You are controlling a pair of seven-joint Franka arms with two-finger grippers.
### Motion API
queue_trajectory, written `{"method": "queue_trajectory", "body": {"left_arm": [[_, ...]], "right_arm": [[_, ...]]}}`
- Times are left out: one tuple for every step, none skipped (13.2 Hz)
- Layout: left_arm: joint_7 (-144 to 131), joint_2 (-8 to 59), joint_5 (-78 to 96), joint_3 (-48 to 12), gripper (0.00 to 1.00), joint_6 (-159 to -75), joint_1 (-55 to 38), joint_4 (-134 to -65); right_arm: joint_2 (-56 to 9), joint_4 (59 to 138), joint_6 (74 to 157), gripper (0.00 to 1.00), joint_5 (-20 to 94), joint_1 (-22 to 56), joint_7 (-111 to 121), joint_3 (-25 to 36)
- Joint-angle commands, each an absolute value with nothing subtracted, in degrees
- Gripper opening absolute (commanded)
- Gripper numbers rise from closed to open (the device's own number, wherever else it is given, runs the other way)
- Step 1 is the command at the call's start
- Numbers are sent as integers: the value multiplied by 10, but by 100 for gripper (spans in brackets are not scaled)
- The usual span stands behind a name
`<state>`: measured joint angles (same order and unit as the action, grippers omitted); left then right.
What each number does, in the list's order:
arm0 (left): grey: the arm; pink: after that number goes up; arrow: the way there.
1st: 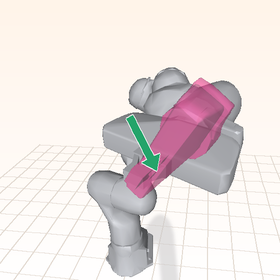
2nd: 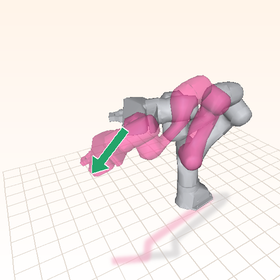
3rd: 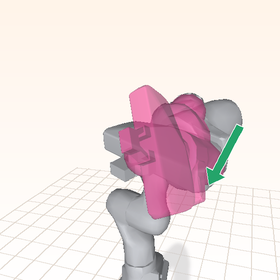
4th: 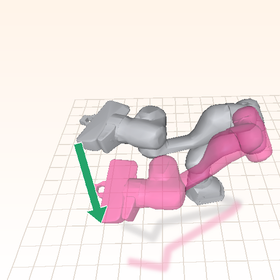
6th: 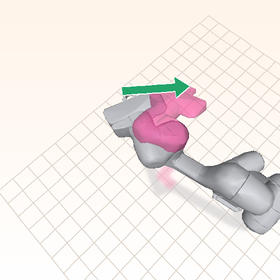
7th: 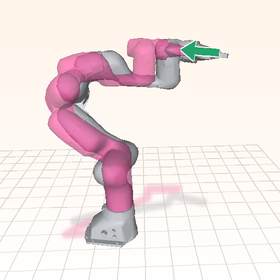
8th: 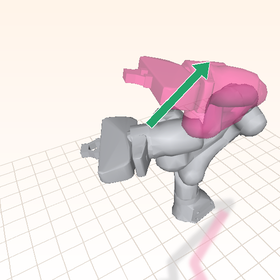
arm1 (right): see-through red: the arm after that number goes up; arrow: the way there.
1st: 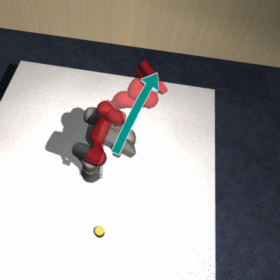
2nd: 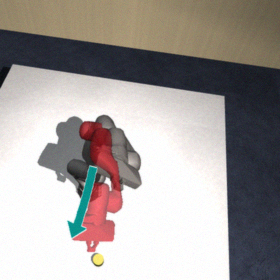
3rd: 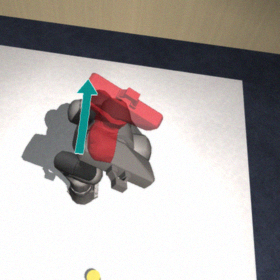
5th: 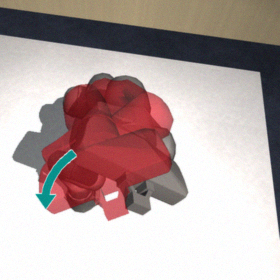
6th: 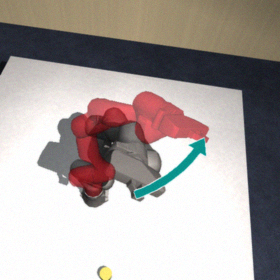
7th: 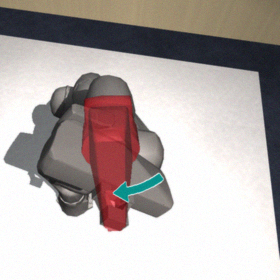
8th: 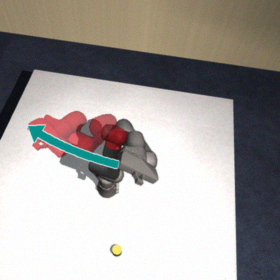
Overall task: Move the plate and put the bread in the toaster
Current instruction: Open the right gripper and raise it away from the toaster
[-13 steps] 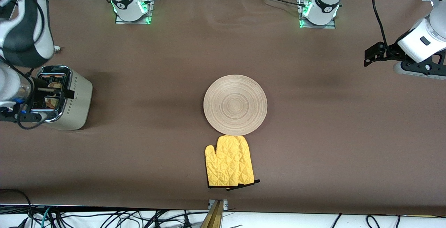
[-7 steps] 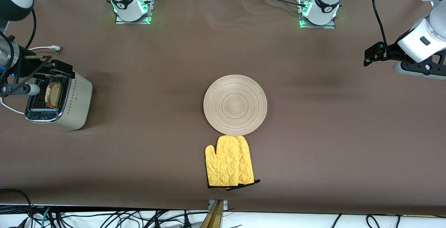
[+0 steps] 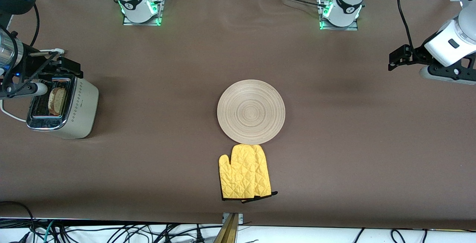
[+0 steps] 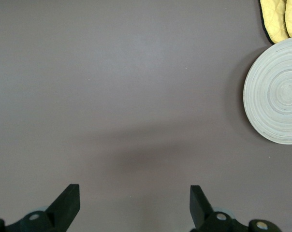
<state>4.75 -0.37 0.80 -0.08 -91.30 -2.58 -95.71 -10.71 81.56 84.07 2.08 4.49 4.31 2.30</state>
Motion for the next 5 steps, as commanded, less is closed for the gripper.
{"method": "queue_trajectory", "body": {"left_arm": [[42,-6,15,4,100,-903,-32,-948],[42,-6,15,4,100,-902,-32,-948],[43,-6,14,4,100,-902,-32,-948],[43,-6,14,4,100,-902,-32,-948],[43,-6,14,4,100,-902,-32,-948]], "right_arm": [[-96,816,840,100,22,34,52,11],[-97,809,840,100,22,35,54,9],[-98,805,840,100,22,35,54,8],[-97,804,840,100,23,35,54,8],[-97,804,839,100,20,35,54,8]]}}
